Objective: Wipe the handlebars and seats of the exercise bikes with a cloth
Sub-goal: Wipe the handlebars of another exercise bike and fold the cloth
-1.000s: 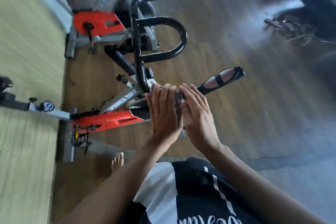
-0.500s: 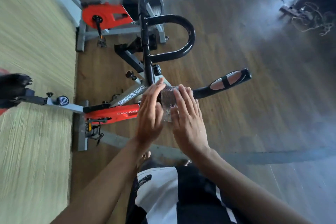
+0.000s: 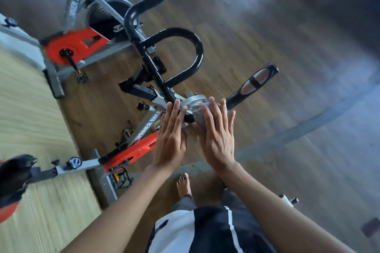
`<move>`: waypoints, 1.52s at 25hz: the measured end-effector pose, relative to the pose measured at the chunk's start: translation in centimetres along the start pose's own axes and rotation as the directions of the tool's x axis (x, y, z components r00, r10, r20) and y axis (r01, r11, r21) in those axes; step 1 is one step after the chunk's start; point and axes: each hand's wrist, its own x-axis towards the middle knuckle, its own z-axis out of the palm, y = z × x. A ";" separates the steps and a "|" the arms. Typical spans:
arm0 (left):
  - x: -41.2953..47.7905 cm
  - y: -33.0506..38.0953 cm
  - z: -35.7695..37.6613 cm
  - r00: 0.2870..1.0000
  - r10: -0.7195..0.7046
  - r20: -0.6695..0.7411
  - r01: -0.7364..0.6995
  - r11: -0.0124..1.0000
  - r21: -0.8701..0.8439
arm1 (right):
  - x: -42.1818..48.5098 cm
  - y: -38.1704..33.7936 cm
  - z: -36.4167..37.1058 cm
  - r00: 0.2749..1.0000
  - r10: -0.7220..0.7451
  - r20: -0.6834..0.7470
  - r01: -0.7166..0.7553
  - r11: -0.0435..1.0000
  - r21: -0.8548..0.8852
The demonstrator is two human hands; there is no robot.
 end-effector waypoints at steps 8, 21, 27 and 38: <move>0.5 -0.3 -1.3 0.997 0.007 0.074 -0.006 1.000 -0.024 | 0.6 0.0 -1.1 0.999 -0.009 -0.052 0.023 0.963 0.267; 13.3 20.2 5.6 0.899 0.435 0.049 -0.429 0.897 -0.104 | 1.9 15.0 -17.5 0.827 0.555 -0.096 -0.358 0.650 0.670; 20.9 30.4 12.5 0.869 0.474 0.143 -0.468 0.881 -0.073 | 4.3 25.6 -26.3 0.771 0.624 -0.126 -0.396 0.625 0.672; 36.1 27.3 14.9 0.976 0.179 0.122 -0.182 0.983 0.014 | 23.0 32.2 -23.9 0.906 0.421 0.041 -0.342 0.672 0.657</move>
